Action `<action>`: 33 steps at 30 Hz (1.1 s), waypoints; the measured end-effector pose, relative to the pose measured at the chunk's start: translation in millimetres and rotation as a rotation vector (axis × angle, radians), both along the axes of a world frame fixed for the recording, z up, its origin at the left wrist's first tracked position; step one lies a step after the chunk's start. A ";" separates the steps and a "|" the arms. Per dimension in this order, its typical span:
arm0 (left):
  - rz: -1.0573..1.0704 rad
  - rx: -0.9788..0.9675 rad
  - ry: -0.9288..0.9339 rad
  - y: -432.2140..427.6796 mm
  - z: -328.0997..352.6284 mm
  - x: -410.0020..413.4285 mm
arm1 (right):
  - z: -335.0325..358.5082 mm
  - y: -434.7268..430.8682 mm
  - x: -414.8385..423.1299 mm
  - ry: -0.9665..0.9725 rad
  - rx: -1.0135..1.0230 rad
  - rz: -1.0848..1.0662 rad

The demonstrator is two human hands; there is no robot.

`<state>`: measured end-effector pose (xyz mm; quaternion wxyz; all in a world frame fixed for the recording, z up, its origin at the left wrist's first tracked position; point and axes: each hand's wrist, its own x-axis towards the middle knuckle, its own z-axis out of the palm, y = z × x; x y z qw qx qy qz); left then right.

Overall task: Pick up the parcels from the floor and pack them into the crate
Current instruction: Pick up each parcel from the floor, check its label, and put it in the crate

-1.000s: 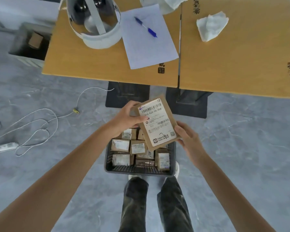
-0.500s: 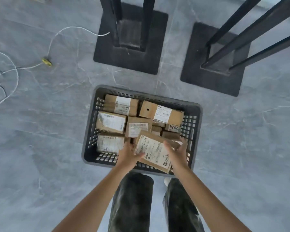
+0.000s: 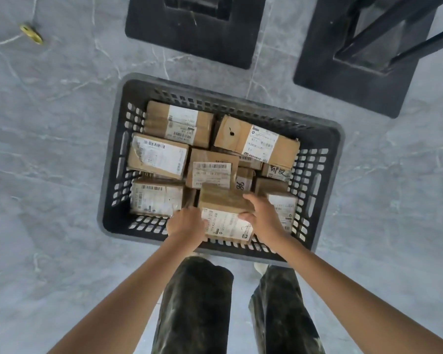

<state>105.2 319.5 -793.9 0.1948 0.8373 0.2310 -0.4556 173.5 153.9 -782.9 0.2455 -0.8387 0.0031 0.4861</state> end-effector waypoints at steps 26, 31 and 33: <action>-0.133 -0.090 0.216 12.7 5.6 32.3 | 4.6 -3.1 35.0 0.143 0.041 0.307; 0.116 -0.278 0.081 7.1 7.2 22.4 | 13.3 -12.3 29.0 0.120 0.053 0.275; 0.509 -0.491 0.057 7.0 12.8 23.8 | 13.2 -12.4 27.0 0.093 0.042 0.282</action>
